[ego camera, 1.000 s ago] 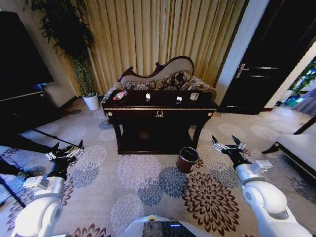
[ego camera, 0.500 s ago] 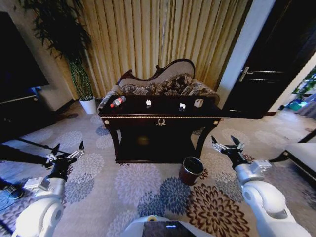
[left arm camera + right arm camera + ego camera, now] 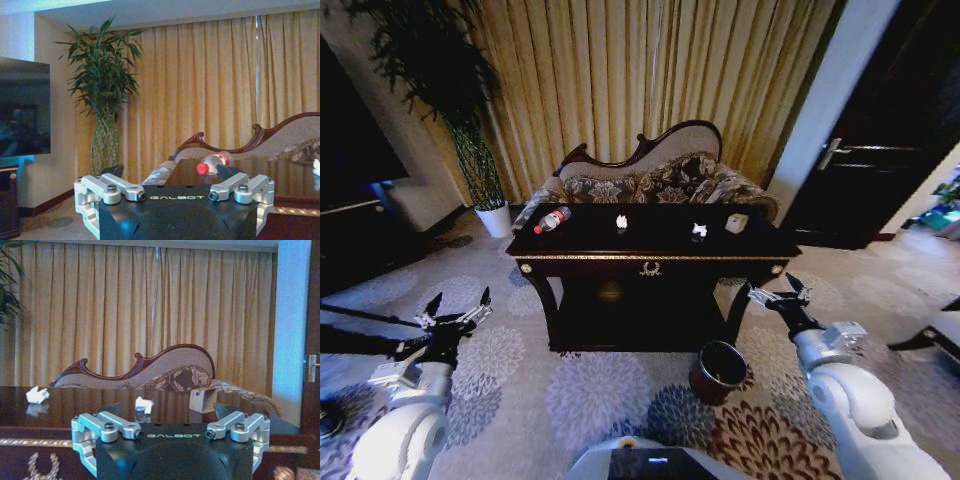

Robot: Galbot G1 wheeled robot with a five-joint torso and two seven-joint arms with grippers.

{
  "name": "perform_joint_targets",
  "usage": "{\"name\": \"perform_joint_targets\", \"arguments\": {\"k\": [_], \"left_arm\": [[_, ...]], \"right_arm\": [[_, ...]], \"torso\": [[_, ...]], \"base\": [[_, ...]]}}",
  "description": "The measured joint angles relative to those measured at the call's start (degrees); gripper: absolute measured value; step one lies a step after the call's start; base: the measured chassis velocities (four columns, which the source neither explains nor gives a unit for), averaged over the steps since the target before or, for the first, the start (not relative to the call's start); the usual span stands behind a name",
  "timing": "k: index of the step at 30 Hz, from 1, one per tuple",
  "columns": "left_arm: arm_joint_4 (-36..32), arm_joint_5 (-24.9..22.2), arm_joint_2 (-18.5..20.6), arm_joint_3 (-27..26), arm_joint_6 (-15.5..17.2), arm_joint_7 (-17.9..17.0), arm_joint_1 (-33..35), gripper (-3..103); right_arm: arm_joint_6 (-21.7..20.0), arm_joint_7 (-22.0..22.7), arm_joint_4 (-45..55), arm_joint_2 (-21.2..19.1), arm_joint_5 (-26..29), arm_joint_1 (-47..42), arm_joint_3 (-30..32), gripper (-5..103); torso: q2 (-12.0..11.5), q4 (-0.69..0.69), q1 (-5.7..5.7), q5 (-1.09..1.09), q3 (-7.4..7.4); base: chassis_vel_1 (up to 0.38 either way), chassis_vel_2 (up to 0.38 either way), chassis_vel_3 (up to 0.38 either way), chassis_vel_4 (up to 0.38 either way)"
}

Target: Move to the front of the table and place the trash on the table into the trash bin.

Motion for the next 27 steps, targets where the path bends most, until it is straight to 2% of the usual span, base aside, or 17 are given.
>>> {"name": "perform_joint_targets", "arguments": {"k": [10,14,20,23,27], "left_arm": [[0.05,0.16,-0.27,0.70,-0.02,-0.02,-0.13,100],[-0.01,0.22,-0.19,1.15,0.00,-0.43,-0.69,100],[-0.49,0.19,0.46,2.13,0.50,-0.49,-1.39,100],[-1.33,0.00,0.90,3.34,1.45,-1.01,-1.93,100],[-1.62,-0.06,1.44,3.98,1.85,-1.65,-1.98,100]], "right_arm": [[-0.28,0.07,0.10,0.36,-0.25,-0.15,-0.42,100],[-4.92,0.20,2.68,0.43,1.51,0.19,-1.21,100],[-7.75,1.94,3.42,-1.03,2.64,3.19,-3.06,100],[-10.67,5.16,3.43,-3.51,6.12,6.07,-5.16,100],[-11.46,6.33,2.72,-4.84,7.20,7.39,-6.00,100]], "torso": [[-0.01,-0.01,0.00,-0.01,0.00],[-0.04,-0.01,0.07,-0.01,0.02],[-0.02,-0.01,0.00,-0.02,0.00],[0.03,-0.02,-0.06,-0.02,-0.02],[0.03,0.00,-0.05,-0.02,-0.02]], "base": [[-0.263,0.237,0.253,-0.256],[-0.185,0.155,0.148,-0.158],[-0.023,0.033,0.025,-0.021],[0.030,-0.023,-0.023,0.029],[0.010,-0.013,-0.005,0.010]]}}
